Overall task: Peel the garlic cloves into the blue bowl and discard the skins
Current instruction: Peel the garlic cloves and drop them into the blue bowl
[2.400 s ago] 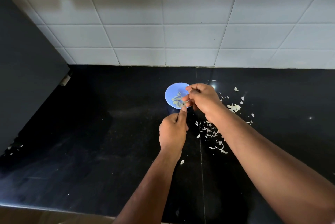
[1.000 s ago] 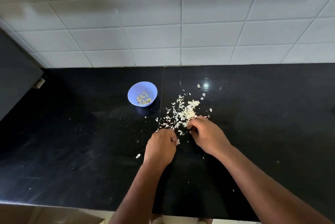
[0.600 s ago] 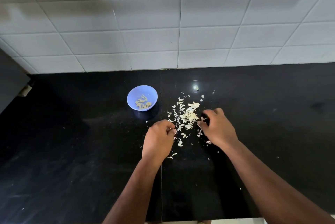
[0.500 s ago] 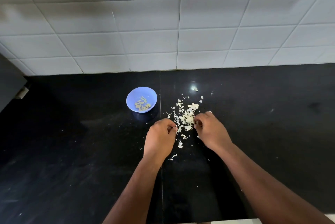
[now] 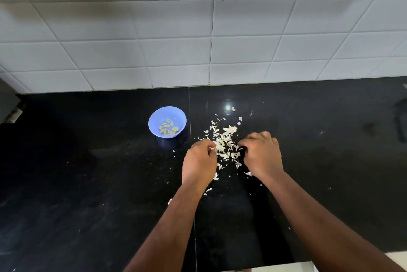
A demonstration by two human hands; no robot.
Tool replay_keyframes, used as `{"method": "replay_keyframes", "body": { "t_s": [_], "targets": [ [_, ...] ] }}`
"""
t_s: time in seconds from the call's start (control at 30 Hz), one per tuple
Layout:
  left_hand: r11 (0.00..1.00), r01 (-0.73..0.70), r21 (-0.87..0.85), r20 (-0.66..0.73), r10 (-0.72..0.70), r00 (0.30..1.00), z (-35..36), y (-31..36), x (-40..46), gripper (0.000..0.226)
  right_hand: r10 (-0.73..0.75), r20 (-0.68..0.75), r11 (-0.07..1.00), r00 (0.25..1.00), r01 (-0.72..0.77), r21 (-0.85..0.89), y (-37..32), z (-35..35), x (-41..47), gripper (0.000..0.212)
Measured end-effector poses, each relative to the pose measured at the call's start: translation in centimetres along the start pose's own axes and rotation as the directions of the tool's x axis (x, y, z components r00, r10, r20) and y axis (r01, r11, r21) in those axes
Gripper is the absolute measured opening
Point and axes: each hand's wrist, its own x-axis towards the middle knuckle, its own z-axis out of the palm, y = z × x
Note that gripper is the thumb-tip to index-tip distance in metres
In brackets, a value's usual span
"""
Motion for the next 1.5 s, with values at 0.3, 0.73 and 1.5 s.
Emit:
{"method": "replay_keyframes", "body": {
  "t_s": [0.3, 0.73, 1.5],
  "targets": [
    [0.997, 0.052, -0.050, -0.014, -0.052, 0.999, -0.1, -0.3, -0.1, 0.021, -0.223, -0.070, 0.964, 0.972, 0.231, 0.134, -3.7, 2.1, 0.9, 0.015],
    [0.602, 0.321, -0.731, 0.220, -0.237, 0.946, 1.4, 0.5, 0.5, 0.015, 0.083, 0.389, 0.101, 0.917, -0.396, 0.912, -3.9, 0.2, -0.3, 0.007],
    [0.514, 0.338, -0.789, 0.236, -0.255, 0.938, 1.6, 1.1, 0.4, 0.014, 0.169, 0.197, 0.184, 0.966, -0.227, 0.956, -4.7, -1.0, -0.7, 0.009]
  ]
}}
